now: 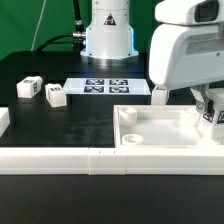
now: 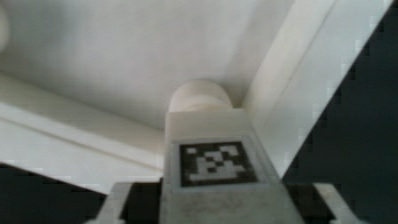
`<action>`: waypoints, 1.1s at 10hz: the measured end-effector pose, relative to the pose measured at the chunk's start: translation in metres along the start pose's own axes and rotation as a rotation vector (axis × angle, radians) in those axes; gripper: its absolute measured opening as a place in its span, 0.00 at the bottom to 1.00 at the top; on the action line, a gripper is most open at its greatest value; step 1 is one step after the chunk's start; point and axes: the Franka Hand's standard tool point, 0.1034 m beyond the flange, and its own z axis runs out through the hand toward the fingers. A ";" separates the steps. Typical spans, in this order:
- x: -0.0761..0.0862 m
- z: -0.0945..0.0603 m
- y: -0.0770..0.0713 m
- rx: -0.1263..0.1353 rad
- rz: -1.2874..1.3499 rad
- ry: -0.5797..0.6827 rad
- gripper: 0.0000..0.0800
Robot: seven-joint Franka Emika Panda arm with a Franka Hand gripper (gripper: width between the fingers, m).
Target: Assemble one leg
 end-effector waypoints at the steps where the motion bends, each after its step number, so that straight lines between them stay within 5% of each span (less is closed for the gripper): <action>1: 0.000 0.000 0.004 0.014 0.126 0.015 0.37; 7: 0.001 0.002 0.003 0.079 0.983 0.036 0.37; 11: 0.000 0.005 -0.006 0.100 1.422 0.011 0.37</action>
Offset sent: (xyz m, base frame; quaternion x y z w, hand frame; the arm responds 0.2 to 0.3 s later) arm -0.0084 -0.0116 -0.0038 0.0168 0.0108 0.2834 0.9588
